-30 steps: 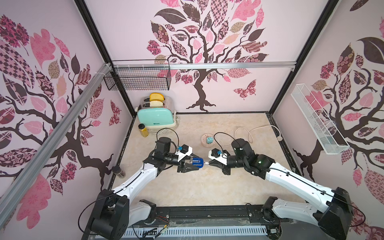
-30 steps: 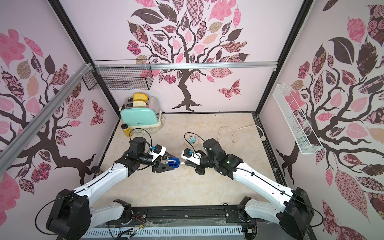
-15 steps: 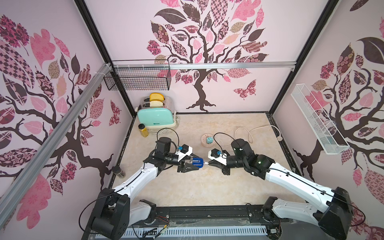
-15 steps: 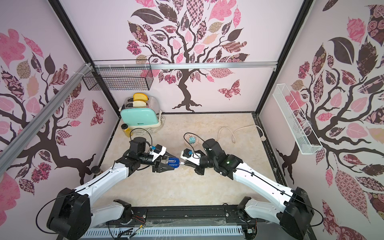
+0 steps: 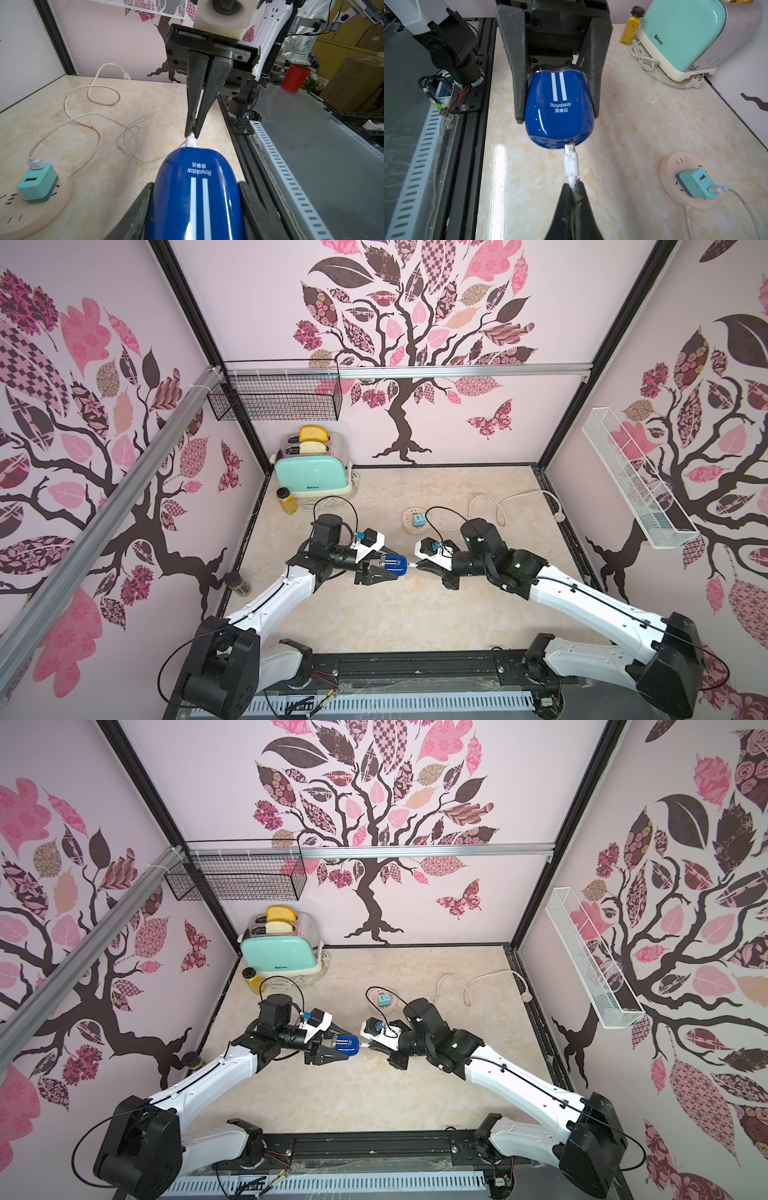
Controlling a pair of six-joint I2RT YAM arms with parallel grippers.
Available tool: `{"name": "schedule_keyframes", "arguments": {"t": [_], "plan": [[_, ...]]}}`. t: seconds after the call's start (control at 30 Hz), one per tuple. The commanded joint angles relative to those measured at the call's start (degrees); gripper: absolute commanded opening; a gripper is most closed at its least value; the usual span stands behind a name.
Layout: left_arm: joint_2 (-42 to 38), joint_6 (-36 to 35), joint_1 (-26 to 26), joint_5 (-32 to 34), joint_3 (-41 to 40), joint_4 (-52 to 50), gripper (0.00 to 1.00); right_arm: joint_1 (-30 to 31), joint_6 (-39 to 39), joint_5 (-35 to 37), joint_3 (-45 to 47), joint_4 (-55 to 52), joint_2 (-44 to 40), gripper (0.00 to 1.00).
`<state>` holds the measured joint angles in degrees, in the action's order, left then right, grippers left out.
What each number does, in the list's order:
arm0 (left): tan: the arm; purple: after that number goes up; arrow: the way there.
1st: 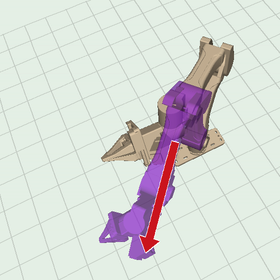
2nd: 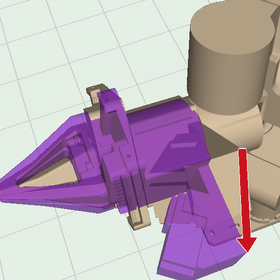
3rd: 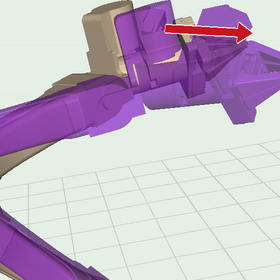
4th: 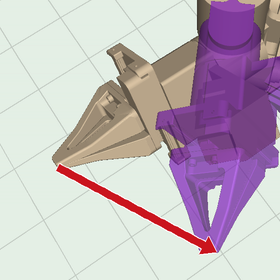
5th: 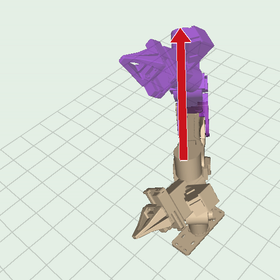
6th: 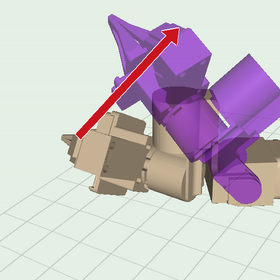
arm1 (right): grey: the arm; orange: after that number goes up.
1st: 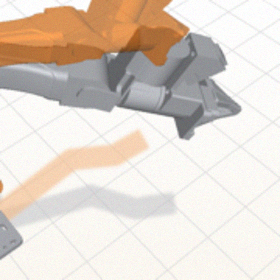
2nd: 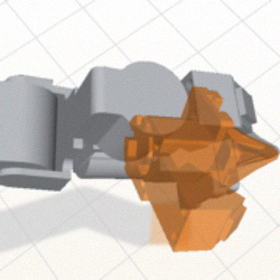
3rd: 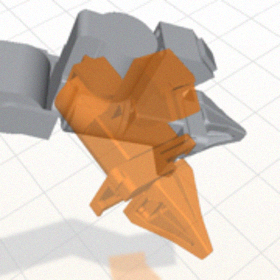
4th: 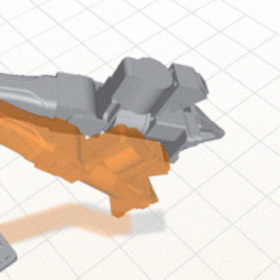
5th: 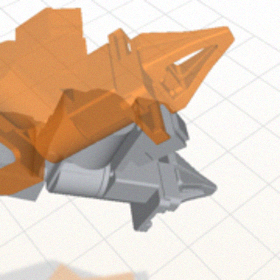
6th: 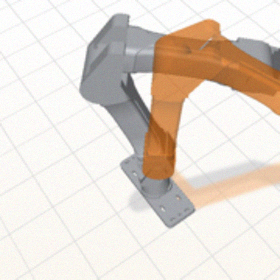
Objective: Charge the electric shaver
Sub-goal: Insert the charging cable into the electric shaver.
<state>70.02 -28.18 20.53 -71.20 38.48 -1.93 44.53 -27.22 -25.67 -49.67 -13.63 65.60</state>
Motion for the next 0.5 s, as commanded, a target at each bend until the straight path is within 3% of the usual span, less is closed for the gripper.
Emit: {"name": "schedule_keyframes", "arguments": {"t": [0.0, 0.47], "plan": [[0.1, 0.5, 0.0, -1.2, 1.4, 1.6, 0.00, 1.0, 0.0, -1.5, -2.4, 1.8, 0.1, 0.00], [0.4, 0.3, 0.0, -0.8, 1.2, 1.8, 0.00, 1.6, 0.0, -1.7, -0.8, 2.3, -2.6, 0.00]]}}
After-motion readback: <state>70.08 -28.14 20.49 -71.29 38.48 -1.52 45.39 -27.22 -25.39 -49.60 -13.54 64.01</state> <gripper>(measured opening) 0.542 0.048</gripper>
